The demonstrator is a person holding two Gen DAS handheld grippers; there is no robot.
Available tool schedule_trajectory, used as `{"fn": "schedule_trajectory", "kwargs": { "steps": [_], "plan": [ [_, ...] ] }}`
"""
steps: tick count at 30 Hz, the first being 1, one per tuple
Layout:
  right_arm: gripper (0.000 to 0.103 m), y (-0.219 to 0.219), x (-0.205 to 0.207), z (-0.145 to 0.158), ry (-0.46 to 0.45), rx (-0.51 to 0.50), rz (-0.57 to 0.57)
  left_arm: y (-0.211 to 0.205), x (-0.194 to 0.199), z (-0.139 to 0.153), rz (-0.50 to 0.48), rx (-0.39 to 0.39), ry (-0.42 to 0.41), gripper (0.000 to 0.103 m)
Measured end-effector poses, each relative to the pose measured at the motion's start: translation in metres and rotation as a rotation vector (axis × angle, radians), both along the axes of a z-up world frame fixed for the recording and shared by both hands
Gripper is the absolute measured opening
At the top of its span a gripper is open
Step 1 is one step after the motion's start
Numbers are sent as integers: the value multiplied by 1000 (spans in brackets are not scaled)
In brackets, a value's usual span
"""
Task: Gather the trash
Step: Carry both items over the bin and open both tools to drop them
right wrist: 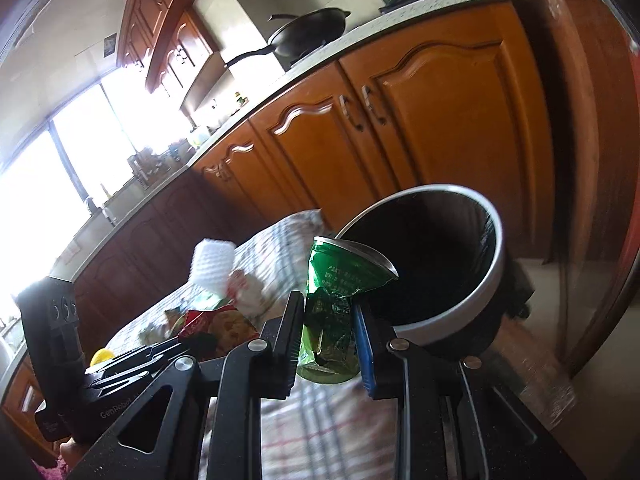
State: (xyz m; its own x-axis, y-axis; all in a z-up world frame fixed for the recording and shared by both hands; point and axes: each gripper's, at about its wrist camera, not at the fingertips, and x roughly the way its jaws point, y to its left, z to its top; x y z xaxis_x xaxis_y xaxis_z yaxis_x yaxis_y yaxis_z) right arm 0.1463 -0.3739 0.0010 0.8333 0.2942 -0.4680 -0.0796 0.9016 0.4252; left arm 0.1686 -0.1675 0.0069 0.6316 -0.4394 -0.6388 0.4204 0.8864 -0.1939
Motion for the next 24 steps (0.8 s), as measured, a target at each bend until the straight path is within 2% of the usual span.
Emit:
{"fn": "schedule_trajectory", "kwargs": {
  "steps": [11,24],
  "plan": [
    [25,-34,46,0,27,-78,-41,-53,51,0,-42,29,18,22],
    [25,-51,89,-21,111,-118,-41,-84,92,-17,-38,66,80,23]
  ]
}}
